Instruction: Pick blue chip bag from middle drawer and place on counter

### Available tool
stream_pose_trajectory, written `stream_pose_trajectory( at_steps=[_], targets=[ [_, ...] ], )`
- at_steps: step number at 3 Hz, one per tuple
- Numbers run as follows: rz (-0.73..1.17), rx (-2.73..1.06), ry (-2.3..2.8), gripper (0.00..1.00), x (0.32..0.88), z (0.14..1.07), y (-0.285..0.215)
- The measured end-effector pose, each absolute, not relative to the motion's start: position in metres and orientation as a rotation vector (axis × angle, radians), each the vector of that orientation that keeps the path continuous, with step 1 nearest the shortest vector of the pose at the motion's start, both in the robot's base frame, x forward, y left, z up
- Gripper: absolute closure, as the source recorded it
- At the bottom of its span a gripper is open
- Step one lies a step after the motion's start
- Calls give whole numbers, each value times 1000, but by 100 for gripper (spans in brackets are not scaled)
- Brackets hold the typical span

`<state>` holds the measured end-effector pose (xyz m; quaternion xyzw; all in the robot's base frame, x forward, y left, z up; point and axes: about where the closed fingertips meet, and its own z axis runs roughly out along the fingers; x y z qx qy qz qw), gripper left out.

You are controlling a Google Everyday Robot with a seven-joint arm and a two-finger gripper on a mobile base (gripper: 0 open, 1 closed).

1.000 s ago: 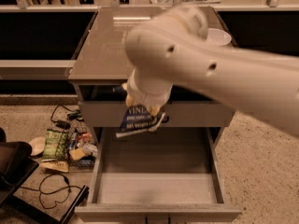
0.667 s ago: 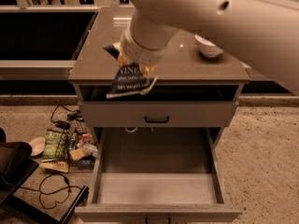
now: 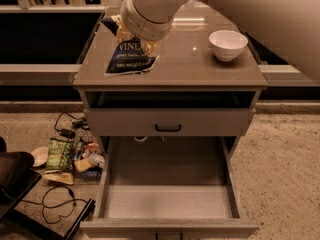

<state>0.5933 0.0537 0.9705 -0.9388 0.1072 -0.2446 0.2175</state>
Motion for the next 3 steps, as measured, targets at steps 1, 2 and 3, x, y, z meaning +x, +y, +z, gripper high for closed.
stream_pose_trajectory(
  at_steps=[1,2,3],
  targets=[
    [-692,-2548,261,100,661,965,54],
    [-685,-2532,246,100,736,939,56],
    [-666,-2571,248,100,787,914,64]
  ],
)
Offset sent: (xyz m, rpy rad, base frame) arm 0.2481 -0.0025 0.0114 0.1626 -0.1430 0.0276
